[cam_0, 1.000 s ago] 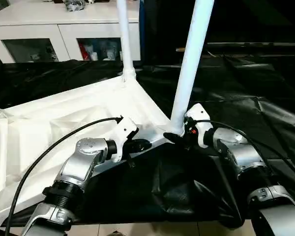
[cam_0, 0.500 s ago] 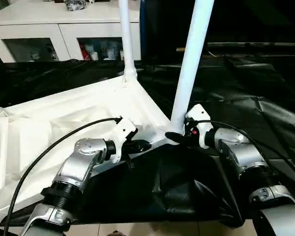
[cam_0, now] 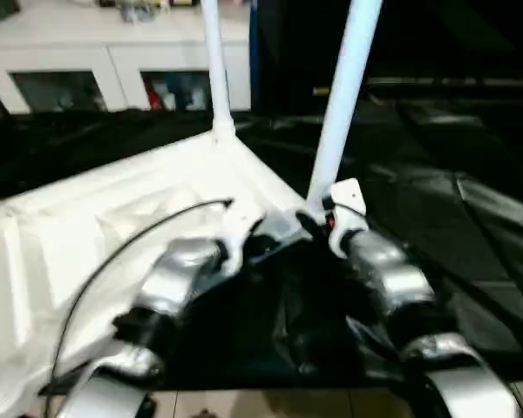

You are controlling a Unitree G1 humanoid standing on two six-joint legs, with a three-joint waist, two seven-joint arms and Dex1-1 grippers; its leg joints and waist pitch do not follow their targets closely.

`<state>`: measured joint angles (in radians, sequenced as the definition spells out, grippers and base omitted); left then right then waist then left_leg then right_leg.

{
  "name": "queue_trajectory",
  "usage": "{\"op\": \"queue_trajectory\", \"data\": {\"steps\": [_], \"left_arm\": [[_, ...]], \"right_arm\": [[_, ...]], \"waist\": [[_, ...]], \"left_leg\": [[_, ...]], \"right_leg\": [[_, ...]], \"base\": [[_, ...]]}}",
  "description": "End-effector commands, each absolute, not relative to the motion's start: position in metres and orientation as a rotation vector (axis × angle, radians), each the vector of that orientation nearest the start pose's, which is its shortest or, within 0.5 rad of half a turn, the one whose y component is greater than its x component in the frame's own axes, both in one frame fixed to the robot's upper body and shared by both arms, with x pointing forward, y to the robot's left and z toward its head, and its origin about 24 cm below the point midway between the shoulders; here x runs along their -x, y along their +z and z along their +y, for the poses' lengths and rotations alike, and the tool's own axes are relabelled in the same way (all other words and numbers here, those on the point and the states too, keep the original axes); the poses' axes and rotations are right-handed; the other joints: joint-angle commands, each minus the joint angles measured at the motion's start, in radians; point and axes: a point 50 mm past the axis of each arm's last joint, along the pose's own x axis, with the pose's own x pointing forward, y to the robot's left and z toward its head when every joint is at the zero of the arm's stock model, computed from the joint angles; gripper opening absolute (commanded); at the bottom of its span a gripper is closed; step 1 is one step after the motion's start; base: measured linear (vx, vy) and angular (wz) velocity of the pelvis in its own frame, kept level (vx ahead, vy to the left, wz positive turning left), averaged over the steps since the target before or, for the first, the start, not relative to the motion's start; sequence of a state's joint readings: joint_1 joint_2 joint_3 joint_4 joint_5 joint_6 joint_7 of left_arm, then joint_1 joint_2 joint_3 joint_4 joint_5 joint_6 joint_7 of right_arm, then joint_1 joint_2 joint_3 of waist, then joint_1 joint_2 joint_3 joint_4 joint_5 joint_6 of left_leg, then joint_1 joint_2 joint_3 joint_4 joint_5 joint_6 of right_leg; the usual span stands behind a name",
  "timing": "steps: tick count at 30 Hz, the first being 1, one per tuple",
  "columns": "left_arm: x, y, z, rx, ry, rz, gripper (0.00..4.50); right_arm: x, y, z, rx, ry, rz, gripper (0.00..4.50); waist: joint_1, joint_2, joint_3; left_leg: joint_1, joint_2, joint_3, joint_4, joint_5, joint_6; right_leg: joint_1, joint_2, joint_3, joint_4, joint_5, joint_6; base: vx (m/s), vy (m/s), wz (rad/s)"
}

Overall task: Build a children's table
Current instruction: Rotate leg to tighten

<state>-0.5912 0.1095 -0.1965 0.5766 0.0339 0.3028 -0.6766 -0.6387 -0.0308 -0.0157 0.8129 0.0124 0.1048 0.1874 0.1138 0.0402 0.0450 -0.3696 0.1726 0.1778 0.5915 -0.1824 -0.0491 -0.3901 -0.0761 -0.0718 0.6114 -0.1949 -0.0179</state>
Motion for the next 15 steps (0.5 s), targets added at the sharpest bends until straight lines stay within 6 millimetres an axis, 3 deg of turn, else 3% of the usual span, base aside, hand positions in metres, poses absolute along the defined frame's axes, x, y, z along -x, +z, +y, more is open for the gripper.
{"op": "queue_trajectory", "data": {"steps": [1, 2, 3, 6, 9, 12, 15], "left_arm": [[-0.333, 0.041, 0.067, -0.236, -0.870, 0.409, 0.00], [-0.333, 0.042, 0.066, -0.235, -0.882, 0.402, 0.00], [-0.332, 0.043, 0.066, -0.233, -0.890, 0.398, 0.00], [-0.331, 0.043, 0.070, -0.226, -0.923, 0.387, 0.00], [-0.329, 0.044, 0.076, -0.218, -0.948, 0.378, 0.00], [-0.326, 0.046, 0.083, -0.213, -0.991, 0.364, 0.00], [-0.319, 0.048, 0.098, -0.201, -1.054, 0.363, 0.00]], "right_arm": [[-0.343, 0.017, -0.079, 0.011, 0.403, 0.367, 2.77], [-0.344, 0.020, -0.078, -0.020, 0.409, 0.347, 2.77], [-0.345, 0.022, -0.078, -0.037, 0.411, 0.334, 3.32], [-0.349, 0.030, -0.081, -0.033, 0.429, 0.285, 3.46], [-0.351, 0.036, -0.085, 0.004, 0.471, 0.260, 3.89], [-0.353, 0.042, -0.094, 0.079, 0.546, 0.255, 3.91], [-0.352, 0.048, -0.114, 0.231, 0.685, 0.269, 3.91]], "waist": [[-0.007, -0.006, -0.051], [-0.008, -0.008, -0.051], [-0.008, -0.008, -0.052], [-0.007, -0.009, -0.055], [-0.008, -0.010, -0.057], [-0.008, -0.015, -0.058], [-0.009, -0.018, -0.067]], "left_leg": [[0.022, 0.058, -0.026, -0.085, -0.312, -0.007], [0.020, 0.058, -0.027, -0.087, -0.315, -0.008], [0.020, 0.058, -0.028, -0.087, -0.314, -0.009], [0.013, 0.058, -0.028, -0.087, -0.281, 0.002], [0.010, 0.057, -0.025, -0.083, -0.243, 0.014], [0.006, 0.057, -0.023, -0.080, -0.209, 0.033], [-0.002, 0.056, -0.022, -0.068, -0.129, 0.062]], "right_leg": [[0.028, -0.086, 0.052, -0.098, -0.362, -0.145], [0.030, -0.086, 0.053, -0.098, -0.359, -0.144], [0.031, -0.087, 0.054, -0.097, -0.354, -0.144], [0.036, -0.088, 0.054, -0.090, -0.302, -0.154], [0.038, -0.087, 0.054, -0.085, -0.250, -0.169], [0.042, -0.086, 0.053, -0.080, -0.216, -0.181], [0.050, -0.082, 0.050, -0.061, -0.086, -0.204]], "base": [[0.000, 0.000, 0.00], [0.000, 0.000, 0.00], [0.000, 0.000, 0.00], [0.000, 0.000, 0.00], [0.000, 0.000, 0.00], [0.000, 0.000, 0.00], [0.000, 0.000, 0.00]]}}
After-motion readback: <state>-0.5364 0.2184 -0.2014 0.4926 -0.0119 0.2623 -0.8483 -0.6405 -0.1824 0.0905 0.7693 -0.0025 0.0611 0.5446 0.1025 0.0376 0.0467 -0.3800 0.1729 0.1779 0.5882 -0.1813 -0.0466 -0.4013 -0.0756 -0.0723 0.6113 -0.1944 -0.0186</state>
